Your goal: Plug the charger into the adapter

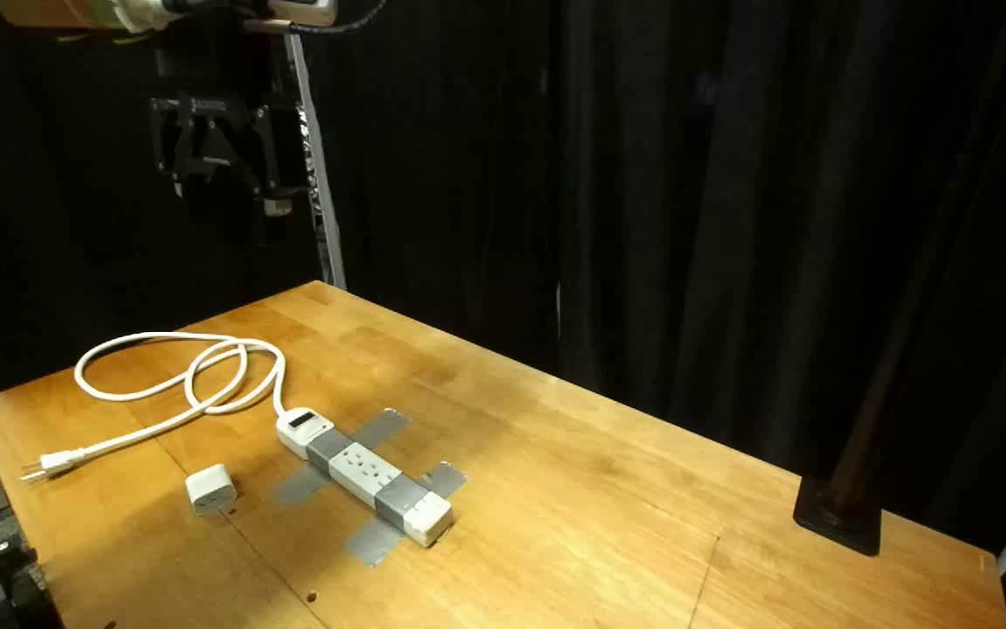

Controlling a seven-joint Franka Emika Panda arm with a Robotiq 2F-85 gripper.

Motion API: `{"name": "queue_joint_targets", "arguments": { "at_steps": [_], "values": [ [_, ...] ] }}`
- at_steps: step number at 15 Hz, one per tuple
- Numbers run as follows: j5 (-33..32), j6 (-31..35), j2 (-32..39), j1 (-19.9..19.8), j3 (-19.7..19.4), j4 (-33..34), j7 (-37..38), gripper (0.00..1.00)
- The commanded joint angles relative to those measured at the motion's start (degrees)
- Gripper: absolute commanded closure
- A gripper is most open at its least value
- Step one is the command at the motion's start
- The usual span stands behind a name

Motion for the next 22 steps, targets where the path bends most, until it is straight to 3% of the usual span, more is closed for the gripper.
{"name": "queue_joint_targets", "arguments": {
  "at_steps": [1,6,12,17,18,22],
  "values": [
    [-0.01,-0.07,0.02,0.05,-0.04,0.28,0.03,0.00],
    [1.84,1.16,0.52,-0.12,-0.27,0.39,2.10,0.00],
    [10.46,15.70,6.14,-1.00,-1.22,-7.20,7.63,0.00],
    [4.93,27.31,12.92,-1.41,-0.24,-13.54,13.15,0.00],
    [5.60,31.60,14.29,-1.38,-0.14,-14.89,18.27,0.00],
    [11.99,44.33,18.58,-0.78,0.13,-18.16,25.15,0.00]
  ]
}}
